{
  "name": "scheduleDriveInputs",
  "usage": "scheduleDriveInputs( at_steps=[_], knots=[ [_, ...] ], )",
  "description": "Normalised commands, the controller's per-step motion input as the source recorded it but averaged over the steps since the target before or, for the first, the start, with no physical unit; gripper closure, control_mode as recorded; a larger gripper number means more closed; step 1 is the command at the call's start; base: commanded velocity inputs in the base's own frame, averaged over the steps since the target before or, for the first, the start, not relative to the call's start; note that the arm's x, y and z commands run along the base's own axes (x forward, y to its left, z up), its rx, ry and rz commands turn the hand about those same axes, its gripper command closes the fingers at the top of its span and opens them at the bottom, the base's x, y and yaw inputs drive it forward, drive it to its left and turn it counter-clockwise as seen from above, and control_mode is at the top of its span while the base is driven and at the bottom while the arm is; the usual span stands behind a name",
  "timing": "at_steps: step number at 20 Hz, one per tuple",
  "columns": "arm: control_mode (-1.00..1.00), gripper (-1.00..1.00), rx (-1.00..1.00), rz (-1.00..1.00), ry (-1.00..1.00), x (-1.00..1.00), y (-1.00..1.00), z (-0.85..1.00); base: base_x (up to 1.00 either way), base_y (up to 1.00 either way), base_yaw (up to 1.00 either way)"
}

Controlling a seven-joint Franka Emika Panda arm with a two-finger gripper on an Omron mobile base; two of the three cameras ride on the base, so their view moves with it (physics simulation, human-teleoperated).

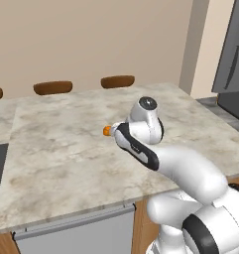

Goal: Place the beer on the top shelf of the fridge to keep it out of children's reach, and place the pear and orange on lower shelves for easy access.

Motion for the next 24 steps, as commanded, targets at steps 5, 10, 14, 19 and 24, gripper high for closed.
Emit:
scheduleDriveInputs(
  at_steps=[5, 10, 14, 19, 24],
  knots=[
    [-1.0, -1.0, 0.0, 0.0, 0.12, 0.52, 0.17, -0.01, 0.0, 0.0, 0.0],
    [-1.0, -1.0, 0.0, 0.0, 0.09, 0.39, 0.0, 0.0, 0.0, 0.0, 0.0],
    [-1.0, -1.0, 0.0, 0.0, 0.08, 0.31, 0.0, -0.05, 0.0, 0.0, 0.0],
    [-1.0, -1.0, -0.01, 0.0, 0.08, 0.26, 0.0, -0.19, 0.0, 0.0, 0.0],
    [-1.0, -1.0, -0.06, 0.0, 0.13, 0.27, 0.0, -0.44, 0.0, 0.0, 0.0]
  ],
)
